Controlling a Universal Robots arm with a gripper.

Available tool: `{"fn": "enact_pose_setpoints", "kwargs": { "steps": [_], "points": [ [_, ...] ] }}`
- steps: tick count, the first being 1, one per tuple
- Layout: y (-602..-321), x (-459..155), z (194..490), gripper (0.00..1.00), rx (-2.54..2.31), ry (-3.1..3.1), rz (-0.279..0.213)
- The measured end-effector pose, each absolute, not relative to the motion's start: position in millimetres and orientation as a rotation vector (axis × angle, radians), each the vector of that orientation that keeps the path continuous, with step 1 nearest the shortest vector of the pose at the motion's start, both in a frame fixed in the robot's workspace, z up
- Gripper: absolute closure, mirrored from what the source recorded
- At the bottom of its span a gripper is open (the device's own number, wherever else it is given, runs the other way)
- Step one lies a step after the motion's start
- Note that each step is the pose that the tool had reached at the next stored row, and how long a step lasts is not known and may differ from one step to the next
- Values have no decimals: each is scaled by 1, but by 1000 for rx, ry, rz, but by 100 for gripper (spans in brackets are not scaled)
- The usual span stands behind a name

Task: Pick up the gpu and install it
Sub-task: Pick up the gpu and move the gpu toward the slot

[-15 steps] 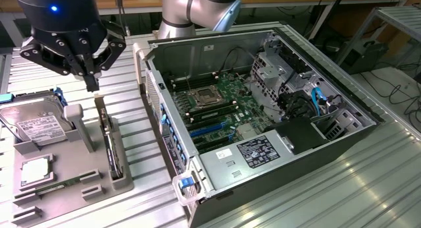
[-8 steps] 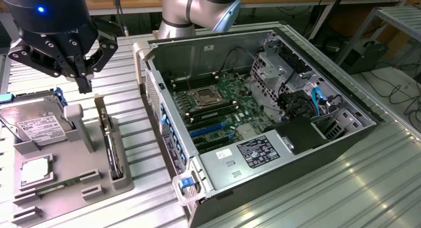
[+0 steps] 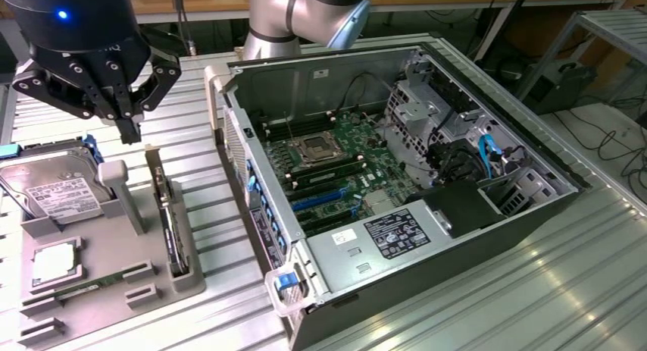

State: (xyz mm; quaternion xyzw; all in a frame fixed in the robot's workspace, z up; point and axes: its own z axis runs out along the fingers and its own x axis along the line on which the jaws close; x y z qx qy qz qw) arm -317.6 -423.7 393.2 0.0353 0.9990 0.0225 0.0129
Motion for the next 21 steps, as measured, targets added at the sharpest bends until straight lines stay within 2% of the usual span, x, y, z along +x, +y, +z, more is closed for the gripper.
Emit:
{"fn": "enact_pose_setpoints", "kwargs": {
  "steps": [6,7,8,9,10,11,13,14,17,18,19,21],
  "points": [
    [-424,-318,393,89,110,3113,70],
    [-424,-318,393,88,110,3113,70],
    [-424,-318,393,83,110,3113,70],
    [-424,-318,393,83,110,3113,70],
    [-424,-318,393,76,110,3113,70],
    [-424,-318,393,64,110,3113,70],
    [-424,-318,393,52,110,3113,70],
    [-424,-318,393,52,110,3113,70],
    [-424,-318,393,34,110,3113,70],
    [-424,-318,393,34,110,3113,70],
    [-424,-318,393,27,110,3113,70],
    [-424,-318,393,27,110,3113,70]
  ]
}}
